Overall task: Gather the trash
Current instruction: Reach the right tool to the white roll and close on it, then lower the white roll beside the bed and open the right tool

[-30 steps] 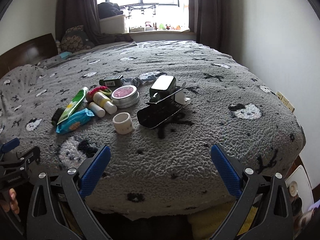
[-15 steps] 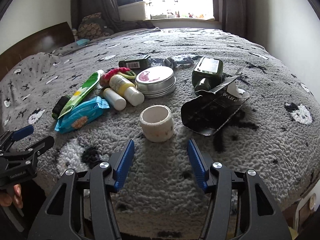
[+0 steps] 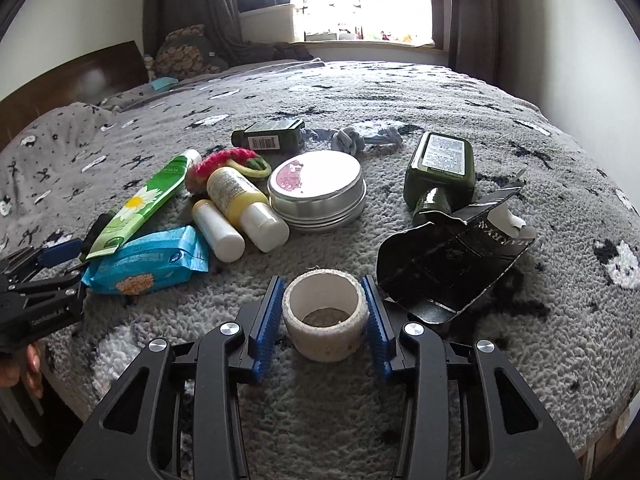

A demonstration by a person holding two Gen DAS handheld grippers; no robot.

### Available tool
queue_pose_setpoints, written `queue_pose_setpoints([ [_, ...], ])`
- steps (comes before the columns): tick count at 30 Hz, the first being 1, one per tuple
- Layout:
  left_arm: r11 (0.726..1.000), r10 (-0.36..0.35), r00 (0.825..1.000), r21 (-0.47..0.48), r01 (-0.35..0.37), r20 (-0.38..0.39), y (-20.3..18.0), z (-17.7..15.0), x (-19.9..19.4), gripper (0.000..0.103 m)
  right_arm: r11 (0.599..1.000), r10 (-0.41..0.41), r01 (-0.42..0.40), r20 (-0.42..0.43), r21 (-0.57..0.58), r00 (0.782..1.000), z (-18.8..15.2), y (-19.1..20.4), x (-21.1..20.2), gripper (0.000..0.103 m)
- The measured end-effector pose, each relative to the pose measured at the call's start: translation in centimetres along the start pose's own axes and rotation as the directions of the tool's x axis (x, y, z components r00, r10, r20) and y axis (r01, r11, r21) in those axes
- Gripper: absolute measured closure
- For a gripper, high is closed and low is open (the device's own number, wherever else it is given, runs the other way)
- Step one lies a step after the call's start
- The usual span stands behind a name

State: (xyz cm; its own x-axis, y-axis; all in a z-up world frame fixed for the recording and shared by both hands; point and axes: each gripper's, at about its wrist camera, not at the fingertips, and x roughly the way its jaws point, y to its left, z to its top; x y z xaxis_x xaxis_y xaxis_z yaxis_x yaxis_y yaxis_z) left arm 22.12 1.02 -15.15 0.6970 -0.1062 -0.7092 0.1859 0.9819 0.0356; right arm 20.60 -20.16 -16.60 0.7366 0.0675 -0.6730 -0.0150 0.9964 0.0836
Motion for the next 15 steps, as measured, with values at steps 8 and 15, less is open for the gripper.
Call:
queue_pose_setpoints([
  [8,0.999,-0.035,0.999,-0.004,0.035,-0.02,-0.2,0.6,-0.1,0.078,1.0,0.008,-0.008,0.006,-0.015,1.0,-0.1,0.0,-0.7,0.069],
  [15,0.999,-0.046,0.999,-0.005,0.046,-0.02,-0.1,-0.9,-2.0,0.078,1.0,0.013,-0.013,0.015,-0.02,1.0,-0.8,0.1,-2.6,0.07],
])
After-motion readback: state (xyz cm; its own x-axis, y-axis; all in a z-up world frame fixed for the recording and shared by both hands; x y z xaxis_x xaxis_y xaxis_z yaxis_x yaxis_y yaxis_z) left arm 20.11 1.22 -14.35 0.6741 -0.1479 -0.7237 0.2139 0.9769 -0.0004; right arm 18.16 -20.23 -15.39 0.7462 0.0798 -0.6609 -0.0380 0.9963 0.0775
